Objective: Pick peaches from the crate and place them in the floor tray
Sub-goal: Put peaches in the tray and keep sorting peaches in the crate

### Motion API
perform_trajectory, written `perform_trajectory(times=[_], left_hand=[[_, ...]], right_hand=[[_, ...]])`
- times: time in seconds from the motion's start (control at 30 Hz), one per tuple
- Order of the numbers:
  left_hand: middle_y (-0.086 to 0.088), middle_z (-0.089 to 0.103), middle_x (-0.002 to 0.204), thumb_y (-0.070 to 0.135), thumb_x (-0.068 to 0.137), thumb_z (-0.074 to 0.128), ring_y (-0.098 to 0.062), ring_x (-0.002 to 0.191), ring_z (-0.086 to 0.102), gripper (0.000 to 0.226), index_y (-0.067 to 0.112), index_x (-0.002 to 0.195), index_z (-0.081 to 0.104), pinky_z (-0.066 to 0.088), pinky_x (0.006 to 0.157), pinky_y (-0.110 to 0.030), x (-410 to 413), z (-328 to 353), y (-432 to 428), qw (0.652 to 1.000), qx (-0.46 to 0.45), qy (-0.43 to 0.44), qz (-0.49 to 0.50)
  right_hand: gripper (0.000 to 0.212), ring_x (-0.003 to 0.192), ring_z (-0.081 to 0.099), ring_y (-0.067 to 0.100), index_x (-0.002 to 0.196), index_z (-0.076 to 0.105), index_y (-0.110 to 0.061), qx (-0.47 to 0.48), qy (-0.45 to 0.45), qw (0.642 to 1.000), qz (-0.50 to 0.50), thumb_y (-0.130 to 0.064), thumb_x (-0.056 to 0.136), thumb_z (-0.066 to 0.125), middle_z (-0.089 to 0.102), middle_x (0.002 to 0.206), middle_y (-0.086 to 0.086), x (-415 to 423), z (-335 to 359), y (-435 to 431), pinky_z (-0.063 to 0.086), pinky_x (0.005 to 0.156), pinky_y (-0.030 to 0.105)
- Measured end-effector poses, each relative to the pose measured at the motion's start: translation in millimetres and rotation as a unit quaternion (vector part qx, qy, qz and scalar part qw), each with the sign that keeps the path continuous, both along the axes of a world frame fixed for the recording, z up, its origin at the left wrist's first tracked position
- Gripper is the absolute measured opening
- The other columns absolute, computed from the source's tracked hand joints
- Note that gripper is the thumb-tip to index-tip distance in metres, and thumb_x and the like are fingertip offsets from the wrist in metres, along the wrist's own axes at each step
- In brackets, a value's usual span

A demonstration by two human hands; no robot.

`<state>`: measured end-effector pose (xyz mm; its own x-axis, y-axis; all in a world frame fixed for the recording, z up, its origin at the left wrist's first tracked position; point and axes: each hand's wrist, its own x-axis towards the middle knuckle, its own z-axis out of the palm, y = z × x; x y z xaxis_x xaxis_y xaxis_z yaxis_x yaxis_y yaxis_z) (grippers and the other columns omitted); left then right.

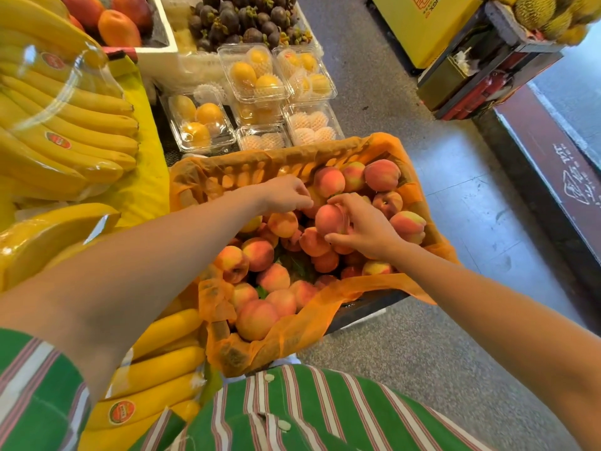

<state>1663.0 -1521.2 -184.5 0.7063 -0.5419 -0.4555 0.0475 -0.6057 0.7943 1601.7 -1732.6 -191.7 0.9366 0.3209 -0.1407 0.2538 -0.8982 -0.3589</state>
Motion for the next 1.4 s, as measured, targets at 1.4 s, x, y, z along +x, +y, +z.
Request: perform_trajectory(times=[1.4], left_hand=[[0.007, 0.067, 0.099, 0.047, 0.086, 0.056, -0.014, 0.120, 0.047, 0.024, 0.032, 0.094, 0.072, -0.001, 0.116, -0.045, -85.0, -18.1, 119.7, 0.900, 0.189, -0.392, -0.023]], right_hand=[[0.046, 0.091, 0.051, 0.019, 0.128, 0.051, -0.012, -0.226, 0.318, 0.888, 0.242, -0.043, 0.094, 0.056, 0.054, 0.102, -0.001, -30.3, -51.1, 53.7, 0.040, 0.076, 0.033]])
